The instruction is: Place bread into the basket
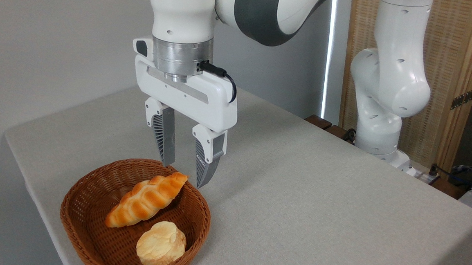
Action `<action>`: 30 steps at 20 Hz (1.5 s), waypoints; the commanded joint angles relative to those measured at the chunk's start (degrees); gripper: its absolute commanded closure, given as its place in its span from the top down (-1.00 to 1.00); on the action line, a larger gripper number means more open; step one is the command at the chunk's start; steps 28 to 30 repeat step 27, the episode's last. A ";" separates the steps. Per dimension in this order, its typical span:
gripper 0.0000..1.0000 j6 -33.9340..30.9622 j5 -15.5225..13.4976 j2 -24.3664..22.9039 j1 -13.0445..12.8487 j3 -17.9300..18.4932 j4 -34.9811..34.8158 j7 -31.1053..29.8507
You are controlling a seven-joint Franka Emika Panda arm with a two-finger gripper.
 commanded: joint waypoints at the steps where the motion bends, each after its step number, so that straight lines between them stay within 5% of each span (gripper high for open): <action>1: 1.00 -1.72 0.76 -0.62 -0.64 0.55 0.13 0.20; 12: 1.00 -1.63 0.76 -0.62 0.06 0.11 0.13 0.12; 16: 1.00 -1.54 -0.03 -0.61 10.85 -10.49 0.13 0.20; 18: 1.00 -1.54 -0.12 -0.62 14.02 -13.15 0.13 0.29; 22: 1.00 -1.63 -1.52 -0.62 16.58 -14.57 0.13 0.73; 25: 1.00 -1.54 -3.46 -0.62 20.79 -18.42 0.13 0.73; 30: 1.00 -1.54 -3.46 -0.62 21.77 -19.48 0.13 0.73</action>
